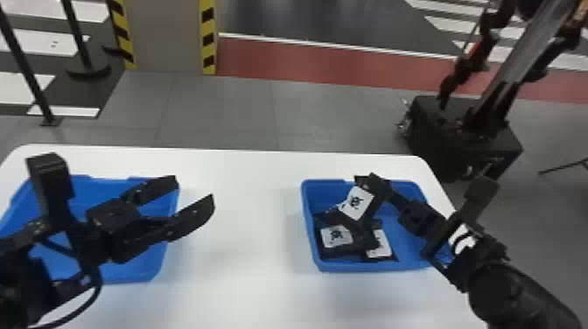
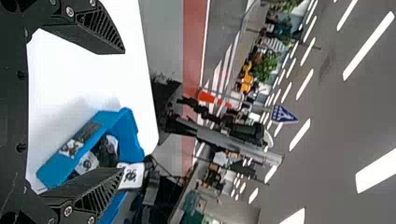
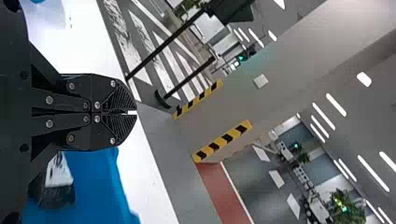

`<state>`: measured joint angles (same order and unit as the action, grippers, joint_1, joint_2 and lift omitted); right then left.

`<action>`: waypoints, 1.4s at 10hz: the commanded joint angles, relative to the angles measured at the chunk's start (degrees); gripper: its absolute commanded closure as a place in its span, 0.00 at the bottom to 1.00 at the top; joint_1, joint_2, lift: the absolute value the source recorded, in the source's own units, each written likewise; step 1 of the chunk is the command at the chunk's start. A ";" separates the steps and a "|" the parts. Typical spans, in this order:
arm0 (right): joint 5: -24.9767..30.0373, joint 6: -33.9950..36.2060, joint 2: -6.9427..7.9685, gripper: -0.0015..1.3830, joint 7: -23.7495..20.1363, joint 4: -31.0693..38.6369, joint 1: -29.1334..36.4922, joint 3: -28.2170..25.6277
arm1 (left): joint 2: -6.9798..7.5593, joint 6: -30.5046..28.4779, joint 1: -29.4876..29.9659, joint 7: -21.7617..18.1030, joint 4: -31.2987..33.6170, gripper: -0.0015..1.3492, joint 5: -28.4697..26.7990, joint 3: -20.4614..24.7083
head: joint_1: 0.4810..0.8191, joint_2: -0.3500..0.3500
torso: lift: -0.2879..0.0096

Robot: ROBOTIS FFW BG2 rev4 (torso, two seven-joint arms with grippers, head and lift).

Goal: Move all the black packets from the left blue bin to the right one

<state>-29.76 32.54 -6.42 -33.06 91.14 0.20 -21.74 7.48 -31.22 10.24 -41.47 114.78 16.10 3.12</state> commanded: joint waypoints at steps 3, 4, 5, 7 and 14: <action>-1.36 0.92 -1.23 0.54 5.91 0.61 2.89 -3.14 | -0.36 2.68 9.87 1.39 11.85 0.11 -0.11 7.69 | 0.63 0.19 | 0.60; 0.66 2.33 -0.61 0.12 8.89 8.35 6.97 -3.14 | -0.53 4.08 12.82 2.97 14.80 0.11 -0.11 9.09 | 0.63 0.19 | 0.60; 5.06 0.92 0.27 0.00 9.77 15.38 10.35 -3.14 | -0.71 5.49 15.35 3.32 16.91 0.11 -0.81 11.03 | 0.63 0.20 | 0.60; 12.35 -13.70 4.84 0.19 9.86 26.21 18.08 -2.96 | -2.03 10.97 20.27 4.99 19.44 0.11 -4.85 14.37 | 0.63 0.22 | 0.60; 21.58 -39.86 6.47 0.20 10.21 26.63 32.57 5.30 | -7.62 32.21 31.52 16.07 19.02 0.11 -13.11 19.55 | 0.63 0.55 | 0.60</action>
<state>-8.59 -7.08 0.00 -22.77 117.95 31.52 -16.54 0.00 0.36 40.86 -25.49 133.77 2.61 23.55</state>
